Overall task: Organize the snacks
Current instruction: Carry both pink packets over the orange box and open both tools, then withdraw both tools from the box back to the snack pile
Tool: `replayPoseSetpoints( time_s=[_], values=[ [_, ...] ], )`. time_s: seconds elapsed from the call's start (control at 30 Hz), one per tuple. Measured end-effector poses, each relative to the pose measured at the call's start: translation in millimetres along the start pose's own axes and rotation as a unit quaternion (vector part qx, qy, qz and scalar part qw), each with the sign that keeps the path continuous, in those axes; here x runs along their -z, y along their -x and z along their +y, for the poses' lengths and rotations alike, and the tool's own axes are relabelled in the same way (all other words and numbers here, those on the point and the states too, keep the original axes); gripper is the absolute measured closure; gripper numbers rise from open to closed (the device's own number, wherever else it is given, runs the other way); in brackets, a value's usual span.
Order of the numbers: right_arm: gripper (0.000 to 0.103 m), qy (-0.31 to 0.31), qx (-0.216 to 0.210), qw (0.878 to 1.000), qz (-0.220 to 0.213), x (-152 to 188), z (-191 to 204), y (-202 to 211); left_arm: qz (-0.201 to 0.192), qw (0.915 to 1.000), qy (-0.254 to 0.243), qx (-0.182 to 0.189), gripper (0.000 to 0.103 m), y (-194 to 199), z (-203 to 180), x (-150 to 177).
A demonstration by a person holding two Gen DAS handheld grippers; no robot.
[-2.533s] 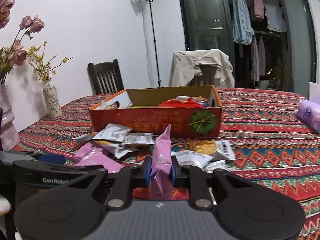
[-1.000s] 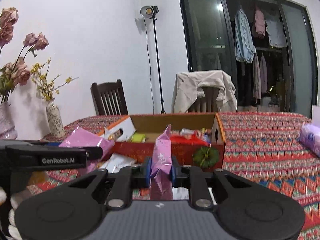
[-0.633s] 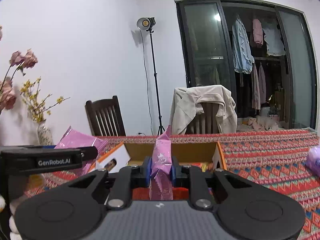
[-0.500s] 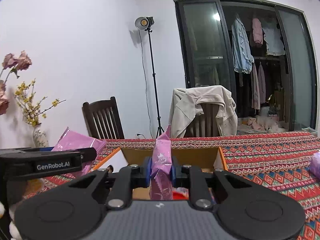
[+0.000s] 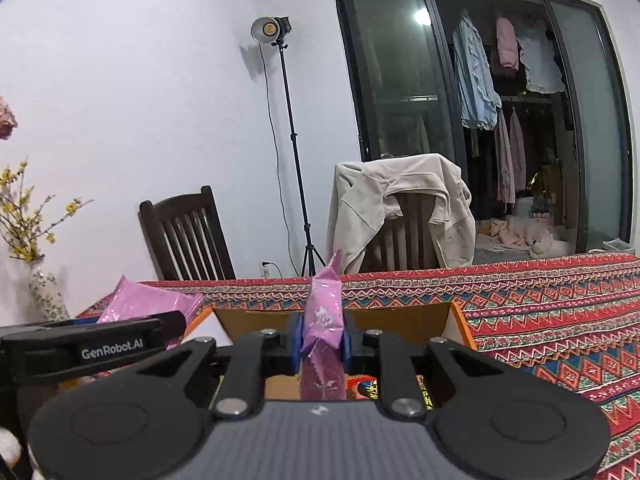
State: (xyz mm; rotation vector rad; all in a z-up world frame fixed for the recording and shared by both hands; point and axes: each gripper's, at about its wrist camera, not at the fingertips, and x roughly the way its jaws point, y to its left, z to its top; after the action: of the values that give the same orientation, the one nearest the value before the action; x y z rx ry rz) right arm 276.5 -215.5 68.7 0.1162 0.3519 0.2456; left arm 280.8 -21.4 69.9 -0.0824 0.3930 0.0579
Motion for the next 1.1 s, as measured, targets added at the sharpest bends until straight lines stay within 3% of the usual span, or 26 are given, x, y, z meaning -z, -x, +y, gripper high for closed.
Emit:
replayPoseSetpoints(
  time_s=[0.27, 0.33, 0.4, 0.43, 0.47, 0.53, 0.83, 1.1],
  values=[
    [0.085, -0.003, 0.001, 1.0, 0.026, 15.1, -10.9, -22.4, 0.013, 0.9998, -0.012, 0.003, 0.033, -20.6, 3.9, 16.6],
    [0.083, -0.004, -0.003, 0.999, 0.032, 16.1, -11.2, -23.6, 0.015, 0.9998, -0.011, 0.008, 0.029, -20.5, 4.6, 19.3],
    [0.081, -0.006, 0.001, 0.999, 0.033, 17.2, -12.4, -21.9, 0.01, 0.9999, -0.005, 0.013, 0.018, -18.1, 7.5, 21.0],
    [0.064, -0.007, 0.0, 0.999, 0.035, 17.6, -12.5, -20.3, 0.005, 0.9999, -0.003, 0.014, 0.012, -16.2, 8.0, 21.3],
    [0.032, -0.013, -0.001, 0.999, 0.036, 18.0, -14.4, -19.0, -0.004, 0.9999, 0.001, 0.012, 0.0, -13.5, 9.1, 21.7],
    [0.0, -0.025, -0.004, 0.999, 0.029, 17.9, -18.2, -15.0, -0.022, 0.9997, 0.008, 0.009, 0.0, -8.0, 11.2, 22.9],
    [0.0, -0.014, 0.004, 1.0, 0.018, 17.1, -15.9, -6.0, -0.025, 0.9996, 0.01, 0.005, 0.0, -4.7, 12.0, 19.5],
    [0.0, -0.011, 0.012, 1.0, -0.008, 10.2, -13.5, 16.9, -0.045, 0.9985, 0.02, 0.022, 0.0, 23.0, 10.8, 6.9]
  ],
)
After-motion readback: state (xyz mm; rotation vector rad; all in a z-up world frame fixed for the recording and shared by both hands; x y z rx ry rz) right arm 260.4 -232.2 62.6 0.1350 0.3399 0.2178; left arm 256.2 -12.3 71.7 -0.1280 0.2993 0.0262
